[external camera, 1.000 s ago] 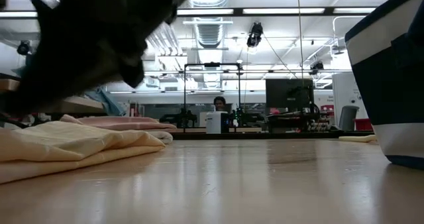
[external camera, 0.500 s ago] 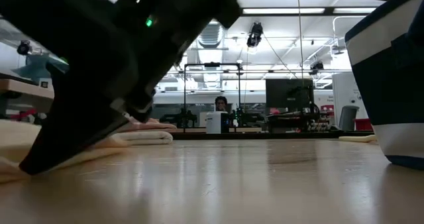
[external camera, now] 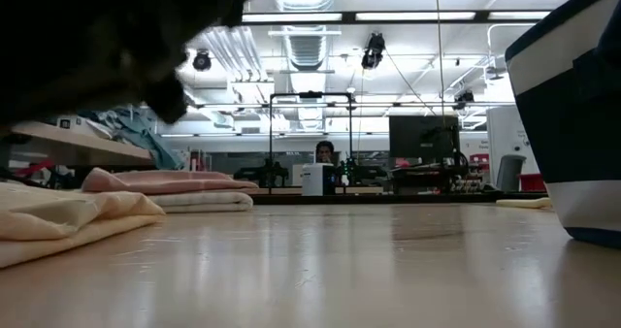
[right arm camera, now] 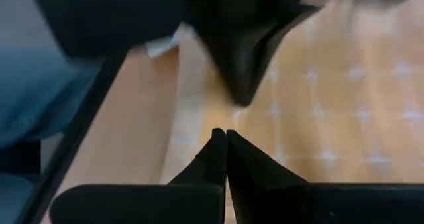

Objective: Fold towel
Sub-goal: Fold the yellow towel

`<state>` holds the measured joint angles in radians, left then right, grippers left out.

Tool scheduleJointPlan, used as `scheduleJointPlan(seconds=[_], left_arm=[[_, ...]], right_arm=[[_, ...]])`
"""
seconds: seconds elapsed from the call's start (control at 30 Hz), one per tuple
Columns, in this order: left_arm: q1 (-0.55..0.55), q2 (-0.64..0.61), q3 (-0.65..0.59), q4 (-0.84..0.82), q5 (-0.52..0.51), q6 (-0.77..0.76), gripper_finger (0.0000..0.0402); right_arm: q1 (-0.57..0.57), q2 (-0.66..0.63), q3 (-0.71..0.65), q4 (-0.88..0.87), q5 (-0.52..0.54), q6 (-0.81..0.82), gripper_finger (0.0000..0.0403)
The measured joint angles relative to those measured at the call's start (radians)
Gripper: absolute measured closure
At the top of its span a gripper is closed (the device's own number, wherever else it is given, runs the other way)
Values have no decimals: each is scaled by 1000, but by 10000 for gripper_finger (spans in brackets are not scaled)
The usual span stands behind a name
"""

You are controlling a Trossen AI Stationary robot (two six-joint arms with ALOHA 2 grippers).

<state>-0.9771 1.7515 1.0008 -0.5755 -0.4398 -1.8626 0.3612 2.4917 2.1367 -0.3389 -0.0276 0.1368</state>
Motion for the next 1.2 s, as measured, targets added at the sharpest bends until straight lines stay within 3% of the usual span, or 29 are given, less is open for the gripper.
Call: scheduleJointPlan(seconds=[0.3,0.53,0.9,1.2], left_arm=[[-2,0,0,60,-15,25,402],[-40,-3,28,102,200,6,402],[-146,54,18,129,213,-185,401],[-196,67,45,186,130,-231,402]], right_arm=[[26,95,-1,32,-47,1,403],[3,95,2,-4,-66,54,403],[2,96,1,-20,-60,55,403],[0,49,-4,-84,-57,36,403]])
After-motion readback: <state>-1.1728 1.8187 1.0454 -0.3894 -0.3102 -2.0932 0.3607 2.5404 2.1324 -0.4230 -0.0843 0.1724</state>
